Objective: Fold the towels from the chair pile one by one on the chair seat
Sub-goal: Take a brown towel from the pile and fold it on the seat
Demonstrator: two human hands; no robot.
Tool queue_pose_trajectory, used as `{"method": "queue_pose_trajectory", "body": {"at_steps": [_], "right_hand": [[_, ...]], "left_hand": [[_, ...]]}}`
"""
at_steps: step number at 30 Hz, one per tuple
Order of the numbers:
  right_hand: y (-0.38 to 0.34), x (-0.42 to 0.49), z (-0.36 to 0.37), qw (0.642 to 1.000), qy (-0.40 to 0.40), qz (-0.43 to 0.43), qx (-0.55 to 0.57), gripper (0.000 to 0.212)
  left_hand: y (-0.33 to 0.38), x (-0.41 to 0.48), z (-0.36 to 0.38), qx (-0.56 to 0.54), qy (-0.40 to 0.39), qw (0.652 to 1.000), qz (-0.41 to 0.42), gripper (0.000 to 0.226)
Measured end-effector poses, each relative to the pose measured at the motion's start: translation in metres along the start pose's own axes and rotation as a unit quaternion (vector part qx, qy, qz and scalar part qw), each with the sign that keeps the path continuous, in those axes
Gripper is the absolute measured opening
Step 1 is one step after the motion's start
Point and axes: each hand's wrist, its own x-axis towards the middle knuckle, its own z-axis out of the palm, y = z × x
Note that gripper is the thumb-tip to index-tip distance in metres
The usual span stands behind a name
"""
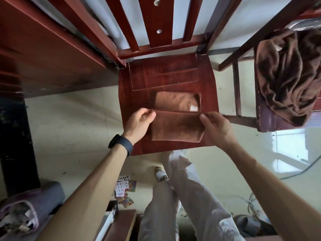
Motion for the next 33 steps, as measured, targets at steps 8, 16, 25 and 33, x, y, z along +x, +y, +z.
{"method": "queue_pose_trajectory", "body": {"at_steps": [8,16,25,33], "right_hand": [[-0.012,0.069,0.027,0.996,0.046,0.063,0.034,0.038],[-0.007,0.087,0.033,0.994,0.058,0.088,0.021,0.043],[-0.011,0.085,0.039,0.986,0.109,0.114,0.06,0.038],[0.011,0.057,0.05,0.97,0.154,0.119,0.146,0.011]], "left_hand": [[0.011,0.073,0.024,0.046,0.087,0.995,-0.013,0.03],[0.006,0.089,0.039,0.083,0.15,0.985,-0.01,0.029],[0.002,0.074,0.053,0.113,0.22,0.967,0.064,0.029],[-0.023,0.048,0.072,0.338,0.175,0.886,0.266,0.055]]}}
